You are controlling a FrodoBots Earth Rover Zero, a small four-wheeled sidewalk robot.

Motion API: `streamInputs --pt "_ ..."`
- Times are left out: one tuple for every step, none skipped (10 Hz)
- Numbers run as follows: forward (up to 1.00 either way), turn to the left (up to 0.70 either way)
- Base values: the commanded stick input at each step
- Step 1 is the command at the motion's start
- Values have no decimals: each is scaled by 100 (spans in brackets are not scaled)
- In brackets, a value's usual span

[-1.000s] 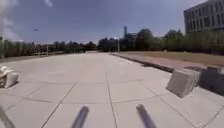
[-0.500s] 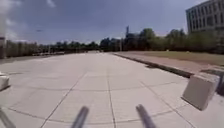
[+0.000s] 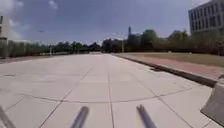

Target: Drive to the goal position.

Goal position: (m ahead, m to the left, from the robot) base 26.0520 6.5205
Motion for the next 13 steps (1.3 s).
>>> streamInputs --pt "85 0" --pt "85 0" --pt "85 0" --pt "85 0" --pt "85 0" --pt "85 0" --pt "85 0" --pt "85 0" --pt "85 0" --pt "100 0" --pt "100 0" --pt "100 0" --pt "100 0"
